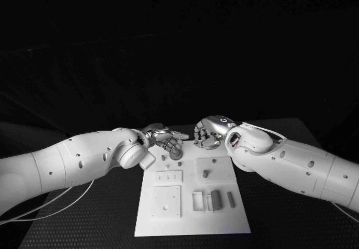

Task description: Assemble the parts on the task board

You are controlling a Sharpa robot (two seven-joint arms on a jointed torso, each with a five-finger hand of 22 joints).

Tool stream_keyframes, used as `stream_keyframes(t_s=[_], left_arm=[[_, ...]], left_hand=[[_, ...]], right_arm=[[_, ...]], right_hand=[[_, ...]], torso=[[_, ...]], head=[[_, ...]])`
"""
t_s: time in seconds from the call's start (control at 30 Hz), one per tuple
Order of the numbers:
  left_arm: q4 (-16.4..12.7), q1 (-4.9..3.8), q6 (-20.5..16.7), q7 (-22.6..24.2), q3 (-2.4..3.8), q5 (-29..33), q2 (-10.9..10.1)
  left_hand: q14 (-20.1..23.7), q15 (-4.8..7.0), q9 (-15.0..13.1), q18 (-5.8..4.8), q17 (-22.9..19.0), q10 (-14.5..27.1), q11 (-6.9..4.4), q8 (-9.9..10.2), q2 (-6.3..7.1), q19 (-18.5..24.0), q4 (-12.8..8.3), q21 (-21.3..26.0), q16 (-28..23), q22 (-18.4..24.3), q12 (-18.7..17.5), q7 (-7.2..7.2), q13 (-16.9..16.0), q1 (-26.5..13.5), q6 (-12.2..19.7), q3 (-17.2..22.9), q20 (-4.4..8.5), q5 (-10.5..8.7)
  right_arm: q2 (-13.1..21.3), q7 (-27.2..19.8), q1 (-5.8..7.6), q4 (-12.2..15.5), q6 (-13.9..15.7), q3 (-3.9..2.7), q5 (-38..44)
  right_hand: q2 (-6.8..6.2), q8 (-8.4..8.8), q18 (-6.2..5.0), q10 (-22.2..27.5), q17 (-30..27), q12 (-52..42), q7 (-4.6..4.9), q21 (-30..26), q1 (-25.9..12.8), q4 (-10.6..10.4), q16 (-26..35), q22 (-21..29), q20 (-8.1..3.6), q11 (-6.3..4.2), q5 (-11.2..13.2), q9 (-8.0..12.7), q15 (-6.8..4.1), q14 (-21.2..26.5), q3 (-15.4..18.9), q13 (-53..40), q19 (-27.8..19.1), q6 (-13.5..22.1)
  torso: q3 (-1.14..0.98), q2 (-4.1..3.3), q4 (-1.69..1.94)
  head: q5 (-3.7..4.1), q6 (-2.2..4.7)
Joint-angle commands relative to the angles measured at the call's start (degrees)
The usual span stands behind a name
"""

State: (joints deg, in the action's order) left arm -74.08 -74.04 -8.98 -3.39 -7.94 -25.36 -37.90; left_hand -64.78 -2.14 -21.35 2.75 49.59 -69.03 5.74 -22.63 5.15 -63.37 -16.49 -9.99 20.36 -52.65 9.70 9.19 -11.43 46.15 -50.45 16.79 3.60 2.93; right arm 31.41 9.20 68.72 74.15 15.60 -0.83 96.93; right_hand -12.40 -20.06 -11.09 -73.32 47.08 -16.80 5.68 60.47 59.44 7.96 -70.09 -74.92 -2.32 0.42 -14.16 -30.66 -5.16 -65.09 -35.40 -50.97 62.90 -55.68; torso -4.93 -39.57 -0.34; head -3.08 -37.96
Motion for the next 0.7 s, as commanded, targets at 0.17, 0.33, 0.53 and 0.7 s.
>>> stream_keyframes(t_s=[0.17, 0.33, 0.53, 0.7], left_arm=[[-0.66, 0.05, -1.03, 0.90, 0.01, 0.93, 0.30], [-0.74, 0.05, -1.95, 1.03, 0.01, -2.14, 0.72], [-0.86, 0.05, -3.27, -0.72, -0.01, -8.38, 1.25], [-1.38, 0.05, -4.22, -1.98, -0.05, -9.26, 1.14]], left_hand=[[0.38, 0.17, 0.00, 1.07, 0.36, 0.37, -0.21, -0.04, -0.20, 0.24, -0.13, 0.48, -0.28, -0.01, -0.32, -0.11, -0.33, -0.60, 0.05, -0.85, 0.09, -0.12], [0.25, 0.23, -0.08, 1.12, 0.63, 0.28, -0.29, -0.17, -0.18, 0.09, -0.18, 0.51, -0.32, -0.05, -0.28, -0.28, -0.57, 0.23, -0.30, -0.94, 0.11, -0.11], [0.25, 0.24, -0.06, 1.12, 0.81, 0.32, -0.29, -0.13, 0.01, 0.02, -0.21, 0.56, -0.46, -0.10, -0.32, -0.32, -0.76, 1.47, -0.36, -0.79, 0.11, -0.07], [0.14, 0.24, -0.06, 1.09, 0.97, 0.28, -0.31, -0.13, 0.05, -0.08, -0.15, 0.59, -0.56, -0.16, -0.31, -0.35, -0.95, 2.24, -0.52, -0.65, 0.10, -0.07]], right_arm=[[-0.79, 2.36, -0.12, 0.48, -1.46, 0.02, 2.48], [-0.98, 2.45, -0.12, 1.17, -2.40, 0.06, 2.51], [-1.34, 2.66, -0.12, 1.63, -2.86, 0.09, 2.90], [-1.38, 2.72, -0.12, 1.30, -3.31, 0.09, 3.31]], right_hand=[[-1.08, 0.33, -3.91, -0.38, 0.09, 0.40, 0.87, 0.09, -0.62, -0.93, -0.20, -0.73, -0.20, 0.04, 0.23, -0.07, -0.32, -0.07, 0.05, -0.28, 0.35, -0.66], [-1.11, 0.34, -3.91, -0.40, 0.09, 0.41, 0.86, 0.09, -0.62, -0.96, -0.20, -0.73, -0.21, 0.03, 0.22, -0.08, -0.32, -0.07, 0.02, -0.31, 0.35, -0.67], [-1.09, 0.35, -3.91, -0.42, 0.09, 0.42, 0.85, 0.08, -0.58, -0.98, -0.19, -0.73, -0.23, 0.02, 0.21, -0.10, -0.32, -0.07, -0.03, -0.35, 0.36, -0.68], [-1.01, 0.34, -3.91, -0.45, 0.10, 0.43, 0.83, 0.07, -0.55, -1.02, -0.20, -0.73, -0.25, 0.01, 0.21, -0.13, -0.33, -0.08, -0.10, -0.41, 0.37, -0.74]], torso=[[0.13, 0.17, -0.24], [0.17, 0.08, -0.13], [0.09, 0.04, -0.08], [0.05, 0.00, -0.10]], head=[[-0.14, -0.10], [0.00, -0.11], [0.08, -0.23], [0.14, -0.31]])
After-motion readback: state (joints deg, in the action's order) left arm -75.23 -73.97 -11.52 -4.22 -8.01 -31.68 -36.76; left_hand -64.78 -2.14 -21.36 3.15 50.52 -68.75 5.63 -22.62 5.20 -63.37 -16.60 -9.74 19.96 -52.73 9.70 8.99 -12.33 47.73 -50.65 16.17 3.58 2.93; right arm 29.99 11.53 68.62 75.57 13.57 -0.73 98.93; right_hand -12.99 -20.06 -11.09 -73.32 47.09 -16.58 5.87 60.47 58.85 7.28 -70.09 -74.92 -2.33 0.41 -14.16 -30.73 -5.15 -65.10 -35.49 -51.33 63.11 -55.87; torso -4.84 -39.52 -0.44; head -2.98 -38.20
